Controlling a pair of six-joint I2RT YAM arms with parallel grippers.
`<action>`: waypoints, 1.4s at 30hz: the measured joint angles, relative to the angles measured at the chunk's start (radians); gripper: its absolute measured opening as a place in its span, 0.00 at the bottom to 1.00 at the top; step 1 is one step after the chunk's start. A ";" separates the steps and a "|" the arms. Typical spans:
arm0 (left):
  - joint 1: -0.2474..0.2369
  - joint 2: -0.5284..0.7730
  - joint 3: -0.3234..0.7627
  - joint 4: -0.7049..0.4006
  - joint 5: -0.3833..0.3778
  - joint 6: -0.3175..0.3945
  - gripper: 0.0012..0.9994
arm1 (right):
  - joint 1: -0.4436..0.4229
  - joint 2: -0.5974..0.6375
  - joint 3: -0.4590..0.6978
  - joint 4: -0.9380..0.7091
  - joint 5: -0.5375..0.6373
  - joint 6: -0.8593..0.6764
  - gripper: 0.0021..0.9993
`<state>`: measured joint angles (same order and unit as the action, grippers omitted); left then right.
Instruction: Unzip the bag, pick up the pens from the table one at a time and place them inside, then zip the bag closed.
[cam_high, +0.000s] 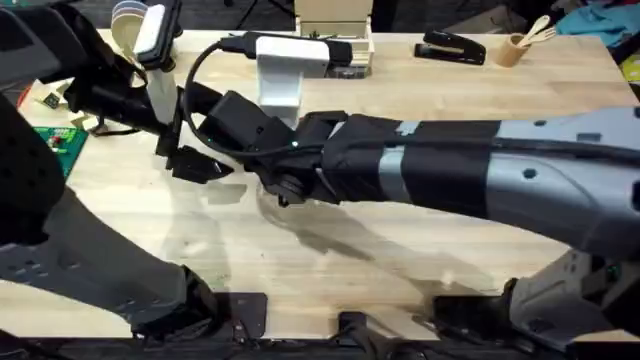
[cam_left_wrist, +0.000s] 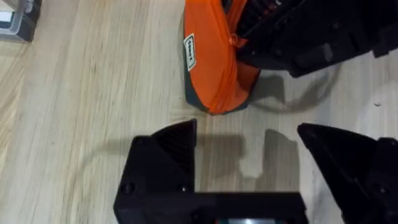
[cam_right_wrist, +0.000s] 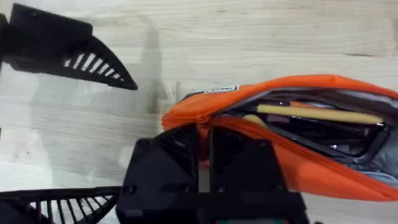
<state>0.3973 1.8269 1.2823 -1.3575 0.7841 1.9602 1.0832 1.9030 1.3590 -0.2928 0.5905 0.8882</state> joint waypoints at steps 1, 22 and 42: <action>0.000 0.000 0.000 0.000 0.000 0.000 0.99 | 0.000 0.000 0.000 0.000 0.000 -0.004 0.08; 0.000 0.000 0.000 -0.003 0.000 0.000 0.99 | 0.001 -0.113 0.000 -0.093 -0.031 -0.051 0.03; -0.028 0.000 0.000 -0.105 0.130 0.000 0.99 | -0.063 -0.156 0.000 -0.120 -0.222 -0.052 0.03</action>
<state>0.3697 1.8268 1.2823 -1.4628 0.9141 1.9599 1.0202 1.7473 1.3590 -0.4127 0.3687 0.8364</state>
